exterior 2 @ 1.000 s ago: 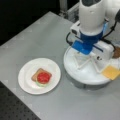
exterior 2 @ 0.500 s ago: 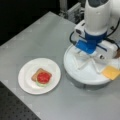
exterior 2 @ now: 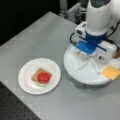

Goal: Ingredient selection for cheeseburger or sandwich

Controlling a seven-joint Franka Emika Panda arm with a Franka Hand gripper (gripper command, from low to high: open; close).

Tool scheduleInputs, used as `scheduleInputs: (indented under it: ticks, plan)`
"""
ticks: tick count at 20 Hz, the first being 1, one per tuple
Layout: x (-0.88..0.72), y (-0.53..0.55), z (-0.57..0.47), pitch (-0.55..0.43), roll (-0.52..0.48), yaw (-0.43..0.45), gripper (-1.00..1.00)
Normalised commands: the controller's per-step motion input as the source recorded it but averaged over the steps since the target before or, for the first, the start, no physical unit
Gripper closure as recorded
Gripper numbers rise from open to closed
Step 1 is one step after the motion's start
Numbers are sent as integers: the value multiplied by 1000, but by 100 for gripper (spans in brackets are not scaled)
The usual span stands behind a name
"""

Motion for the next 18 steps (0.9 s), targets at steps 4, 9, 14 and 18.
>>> scheduleInputs:
  ticks: [4,9,14,18]
  plan:
    - [-234,49,-123,-261,44,95,-100]
    - [-226,46,-134,-261,85,80,-100]
    - [-230,33,-139,-307,141,-67,-100]
    - [-239,9,-137,-281,178,-128,-100]
